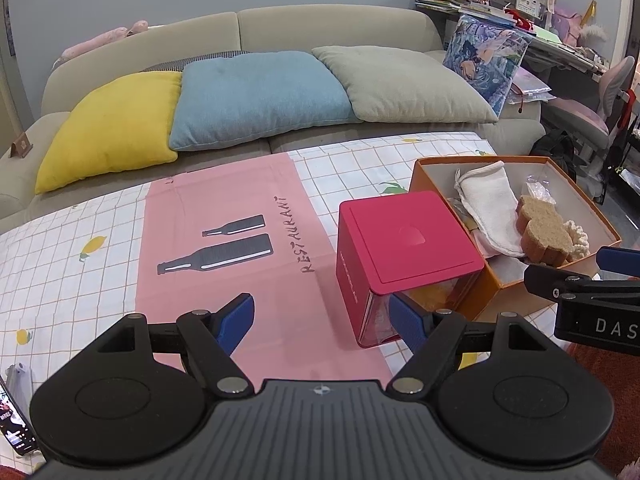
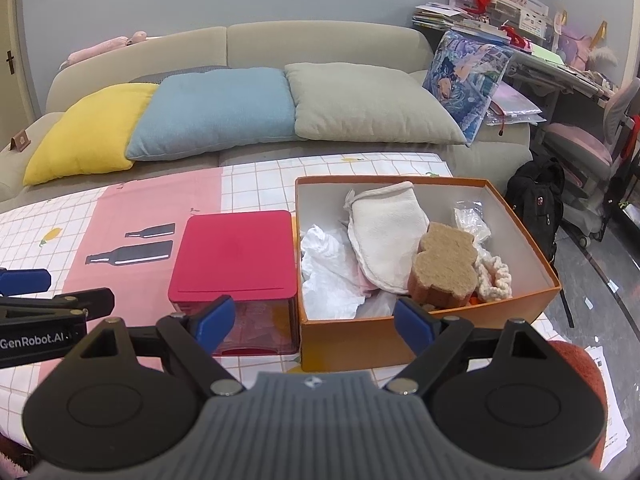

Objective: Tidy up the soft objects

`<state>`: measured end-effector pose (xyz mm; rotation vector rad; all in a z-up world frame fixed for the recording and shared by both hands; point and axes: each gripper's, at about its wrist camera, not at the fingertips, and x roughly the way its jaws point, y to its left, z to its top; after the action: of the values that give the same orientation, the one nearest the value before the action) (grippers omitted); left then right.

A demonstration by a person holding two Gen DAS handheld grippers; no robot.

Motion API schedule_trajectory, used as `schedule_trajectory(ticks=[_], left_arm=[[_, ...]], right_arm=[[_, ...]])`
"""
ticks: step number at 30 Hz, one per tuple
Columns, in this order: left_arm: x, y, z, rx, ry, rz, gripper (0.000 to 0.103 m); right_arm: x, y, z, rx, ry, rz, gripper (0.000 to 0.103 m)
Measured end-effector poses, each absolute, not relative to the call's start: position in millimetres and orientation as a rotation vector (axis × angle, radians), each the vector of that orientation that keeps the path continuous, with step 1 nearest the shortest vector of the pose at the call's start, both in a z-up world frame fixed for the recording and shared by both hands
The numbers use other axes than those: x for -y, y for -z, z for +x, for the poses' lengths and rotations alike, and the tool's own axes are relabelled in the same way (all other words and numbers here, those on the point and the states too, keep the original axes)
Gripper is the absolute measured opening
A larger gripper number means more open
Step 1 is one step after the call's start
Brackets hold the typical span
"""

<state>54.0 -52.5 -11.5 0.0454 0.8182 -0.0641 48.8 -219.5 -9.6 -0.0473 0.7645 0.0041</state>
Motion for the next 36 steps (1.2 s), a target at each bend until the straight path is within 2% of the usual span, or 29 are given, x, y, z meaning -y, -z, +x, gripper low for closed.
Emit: schedule_trajectory(ticks=[36], left_arm=[[50.6,10.4,50.9,-0.814,0.062,0.038,0.090]], right_arm=[[214.9,8.6,46.7,-0.755,-0.019,-0.060,0.085]])
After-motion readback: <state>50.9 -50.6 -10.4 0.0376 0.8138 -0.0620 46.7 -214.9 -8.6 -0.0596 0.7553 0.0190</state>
